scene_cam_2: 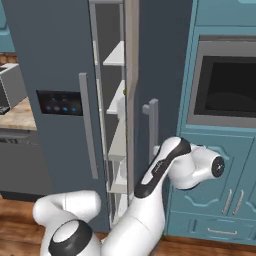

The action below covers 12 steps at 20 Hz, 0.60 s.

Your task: Place the broccoli in the correct fridge rack based on whether it is a fruit or vegetable. Finally, close the fridge door.

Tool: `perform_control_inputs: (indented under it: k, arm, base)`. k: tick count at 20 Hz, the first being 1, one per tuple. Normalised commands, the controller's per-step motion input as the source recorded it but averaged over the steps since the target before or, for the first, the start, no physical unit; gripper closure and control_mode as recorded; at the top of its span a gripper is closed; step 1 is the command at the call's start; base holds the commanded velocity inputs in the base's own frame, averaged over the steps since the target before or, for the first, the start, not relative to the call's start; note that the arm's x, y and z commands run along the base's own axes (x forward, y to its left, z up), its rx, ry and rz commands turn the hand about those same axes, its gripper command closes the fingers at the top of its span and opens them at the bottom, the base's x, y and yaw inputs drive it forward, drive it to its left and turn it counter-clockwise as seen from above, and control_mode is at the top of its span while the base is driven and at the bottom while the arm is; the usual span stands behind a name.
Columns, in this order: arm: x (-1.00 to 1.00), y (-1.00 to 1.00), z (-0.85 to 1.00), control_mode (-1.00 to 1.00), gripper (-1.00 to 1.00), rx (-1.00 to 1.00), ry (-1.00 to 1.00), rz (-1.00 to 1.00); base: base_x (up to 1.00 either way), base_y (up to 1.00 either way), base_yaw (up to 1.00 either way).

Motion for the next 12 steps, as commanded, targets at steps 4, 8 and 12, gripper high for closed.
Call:
perform_control_inputs:
  k: [4, 8, 12]
  arm:
    - [0.60, 1.00, 0.04, -1.00, -1.00, 0.00, -0.12, 0.00]
    - [0.58, 1.00, 0.11, -1.00, -1.00, 0.00, -0.13, -0.01]
    - [0.55, 1.00, 0.21, -1.00, -1.00, 0.00, -0.13, -0.03]
  base:
    - [0.00, 0.00, 0.00]
    - [0.00, 0.00, 0.00]
    - [0.00, 0.00, 0.00]
